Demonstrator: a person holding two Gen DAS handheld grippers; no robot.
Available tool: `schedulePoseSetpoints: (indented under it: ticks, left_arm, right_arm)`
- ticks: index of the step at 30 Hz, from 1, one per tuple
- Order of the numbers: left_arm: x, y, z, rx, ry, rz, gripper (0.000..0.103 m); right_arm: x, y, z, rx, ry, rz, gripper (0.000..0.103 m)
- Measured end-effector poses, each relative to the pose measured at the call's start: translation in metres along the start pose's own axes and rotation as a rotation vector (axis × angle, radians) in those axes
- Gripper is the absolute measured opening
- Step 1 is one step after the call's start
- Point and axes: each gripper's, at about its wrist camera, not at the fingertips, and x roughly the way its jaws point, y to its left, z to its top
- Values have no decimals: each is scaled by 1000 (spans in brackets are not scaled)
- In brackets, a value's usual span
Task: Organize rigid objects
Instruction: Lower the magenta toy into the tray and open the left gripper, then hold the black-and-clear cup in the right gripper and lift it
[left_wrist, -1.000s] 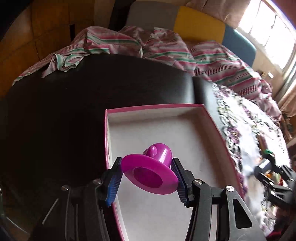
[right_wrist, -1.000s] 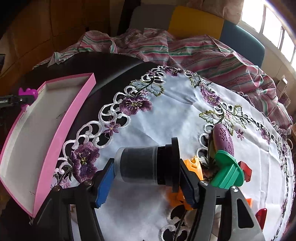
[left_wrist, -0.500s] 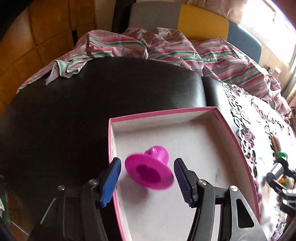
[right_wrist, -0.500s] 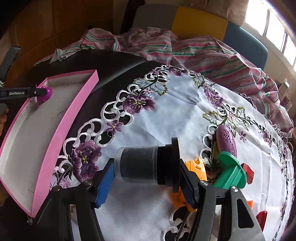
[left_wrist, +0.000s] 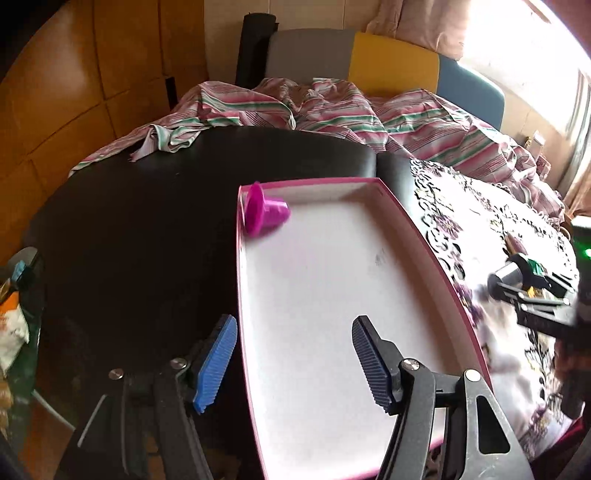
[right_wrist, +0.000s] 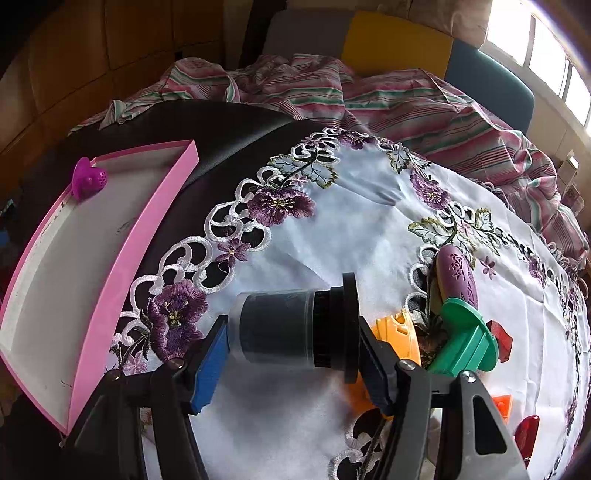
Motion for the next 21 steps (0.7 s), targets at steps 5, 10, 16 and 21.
schedulePoseSetpoints:
  ticks: [5, 10, 16, 21]
  left_arm:
    - [-13, -3, -15, 1, -4, 15, 66]
    - [-19, -1, -18, -8, -10, 21, 66]
    - [-21, 5, -18, -18, -11, 22, 66]
    - [-21, 7, -19, -23, -9, 25, 66]
  right_arm:
    - [1, 1, -2, 3, 0, 6, 65]
    - [2, 4, -2, -12, 1, -10, 65]
    - [2, 5, -2, -19, -1, -17, 65]
    - [2, 7, -2, -30, -3, -27, 65]
